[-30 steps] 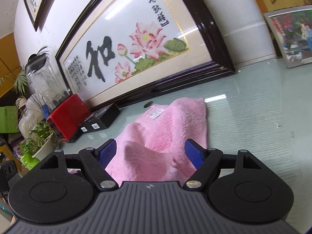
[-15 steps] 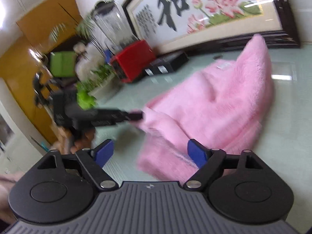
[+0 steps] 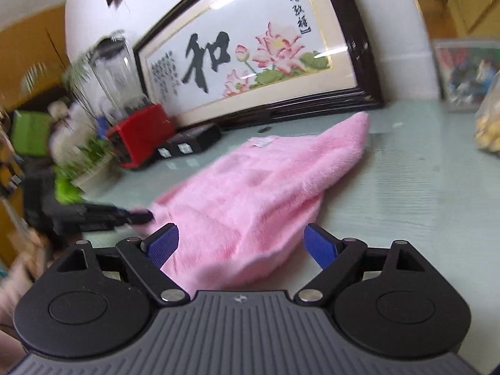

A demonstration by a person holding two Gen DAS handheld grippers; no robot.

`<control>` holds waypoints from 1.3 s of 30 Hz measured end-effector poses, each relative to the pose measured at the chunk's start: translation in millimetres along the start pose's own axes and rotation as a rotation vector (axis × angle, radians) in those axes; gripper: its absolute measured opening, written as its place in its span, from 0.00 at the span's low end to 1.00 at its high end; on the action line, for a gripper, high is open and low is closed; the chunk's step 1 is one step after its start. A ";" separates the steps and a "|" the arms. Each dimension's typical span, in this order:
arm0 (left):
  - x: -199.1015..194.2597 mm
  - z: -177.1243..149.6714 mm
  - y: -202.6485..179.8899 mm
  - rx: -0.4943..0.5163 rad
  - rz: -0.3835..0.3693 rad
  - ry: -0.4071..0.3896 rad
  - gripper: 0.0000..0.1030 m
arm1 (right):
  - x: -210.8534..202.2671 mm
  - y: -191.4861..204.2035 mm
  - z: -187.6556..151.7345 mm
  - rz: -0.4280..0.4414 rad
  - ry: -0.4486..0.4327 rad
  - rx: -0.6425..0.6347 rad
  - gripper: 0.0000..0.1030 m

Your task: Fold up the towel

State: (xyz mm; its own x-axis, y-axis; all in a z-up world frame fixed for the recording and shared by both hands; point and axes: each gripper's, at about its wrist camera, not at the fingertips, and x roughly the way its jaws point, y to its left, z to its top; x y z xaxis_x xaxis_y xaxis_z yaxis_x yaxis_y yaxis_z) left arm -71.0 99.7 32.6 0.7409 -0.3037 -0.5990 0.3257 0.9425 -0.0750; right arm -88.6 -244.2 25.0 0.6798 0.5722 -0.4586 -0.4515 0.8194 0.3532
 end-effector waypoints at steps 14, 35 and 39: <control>-18.5 -12.0 -11.9 0.033 -0.009 -0.017 0.07 | 4.5 6.2 -30.8 -0.041 -0.003 0.089 0.25; -73.2 -10.3 -5.9 0.027 -0.026 -0.167 0.24 | -97.6 -39.5 -59.8 -0.161 -0.211 0.194 0.14; -63.6 -0.4 -13.6 0.038 -0.047 -0.156 0.29 | -83.1 -36.7 -50.8 -0.141 -0.175 0.179 0.19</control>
State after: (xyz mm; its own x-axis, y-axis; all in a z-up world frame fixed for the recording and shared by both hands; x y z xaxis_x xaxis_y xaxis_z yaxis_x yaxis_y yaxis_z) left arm -122.8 106.2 71.5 0.8056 -0.3678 -0.4645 0.3818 0.9218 -0.0679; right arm -157.9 -320.2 8.8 0.8253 0.4256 -0.3710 -0.2468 0.8629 0.4410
